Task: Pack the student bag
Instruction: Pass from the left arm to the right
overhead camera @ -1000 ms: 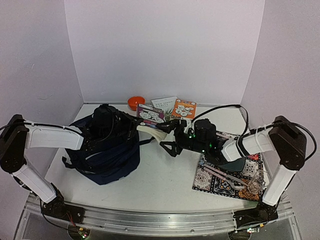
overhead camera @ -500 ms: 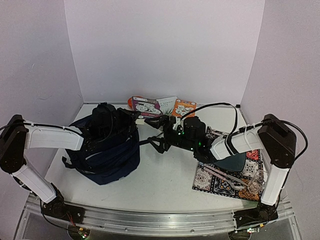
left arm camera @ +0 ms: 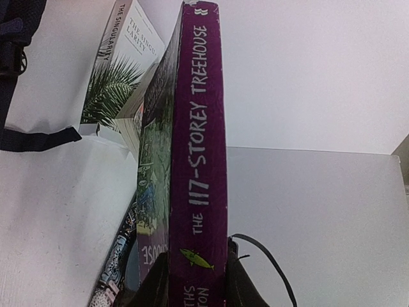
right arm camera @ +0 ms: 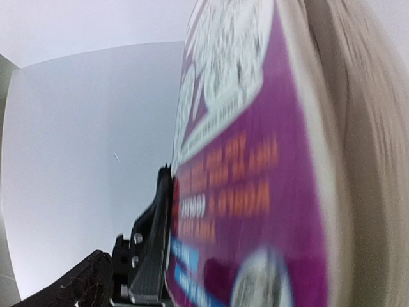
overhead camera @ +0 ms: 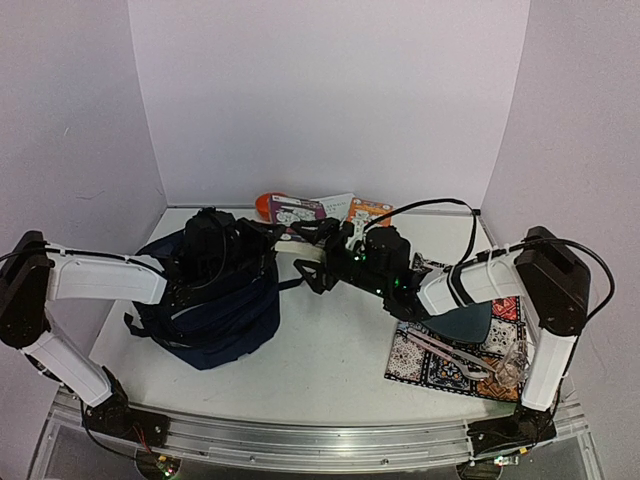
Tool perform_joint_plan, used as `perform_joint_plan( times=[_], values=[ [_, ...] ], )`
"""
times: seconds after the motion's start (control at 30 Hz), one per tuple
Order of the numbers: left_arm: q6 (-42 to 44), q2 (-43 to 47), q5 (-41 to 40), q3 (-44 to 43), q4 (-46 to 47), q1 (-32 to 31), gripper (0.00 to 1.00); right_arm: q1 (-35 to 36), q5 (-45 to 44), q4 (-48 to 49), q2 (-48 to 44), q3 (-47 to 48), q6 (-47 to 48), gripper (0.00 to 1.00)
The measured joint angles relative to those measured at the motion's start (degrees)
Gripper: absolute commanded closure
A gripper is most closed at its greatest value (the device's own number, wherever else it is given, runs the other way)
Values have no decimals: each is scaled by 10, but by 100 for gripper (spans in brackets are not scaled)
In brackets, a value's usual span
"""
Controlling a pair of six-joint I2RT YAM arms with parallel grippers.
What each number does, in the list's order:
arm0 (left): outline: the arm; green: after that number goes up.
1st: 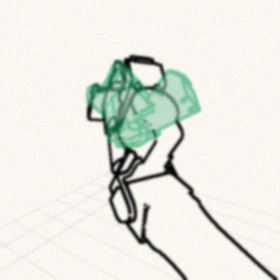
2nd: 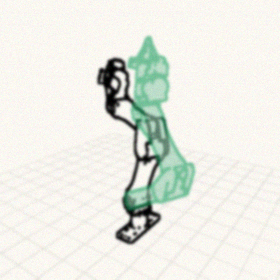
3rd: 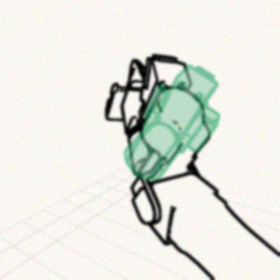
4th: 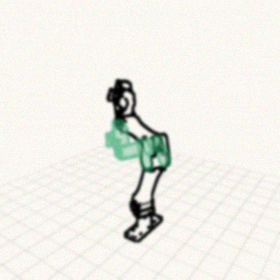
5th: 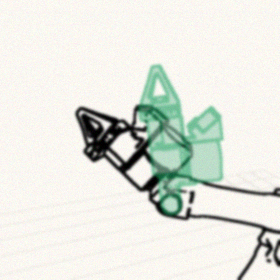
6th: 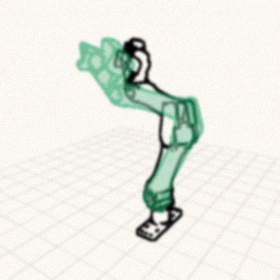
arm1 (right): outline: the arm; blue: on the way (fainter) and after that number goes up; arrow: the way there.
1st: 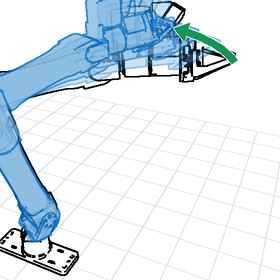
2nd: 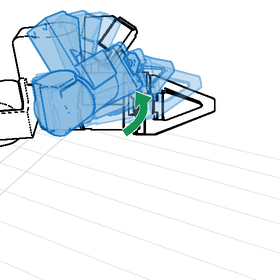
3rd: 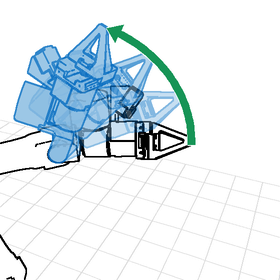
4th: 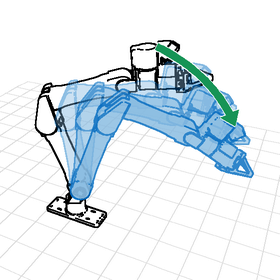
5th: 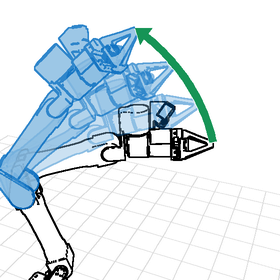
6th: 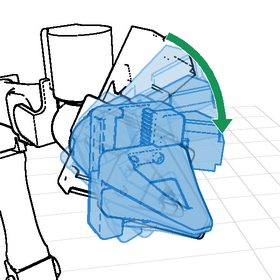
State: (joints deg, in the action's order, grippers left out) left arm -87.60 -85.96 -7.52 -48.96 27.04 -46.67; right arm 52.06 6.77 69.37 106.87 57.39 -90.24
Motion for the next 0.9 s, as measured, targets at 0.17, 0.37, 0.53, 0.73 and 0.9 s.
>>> perform_joint_plan(
  times=[0.17,0.37,0.53,0.73,0.9],
  values=[
    [1,19,-4,7,2,-4,100,-2,-12,8,0,1,6,17],
    [-13,38,-6,27,9,-15,100,-18,-36,13,-1,-6,19,46],
    [-23,38,-7,37,15,-25,100,-24,-46,12,-8,-21,35,78],
    [-18,38,-4,46,30,-33,70,-25,-47,13,-37,-41,45,100],
    [-6,70,-1,94,46,-33,47,-37,-21,11,-46,-57,69,100]
  ],
)
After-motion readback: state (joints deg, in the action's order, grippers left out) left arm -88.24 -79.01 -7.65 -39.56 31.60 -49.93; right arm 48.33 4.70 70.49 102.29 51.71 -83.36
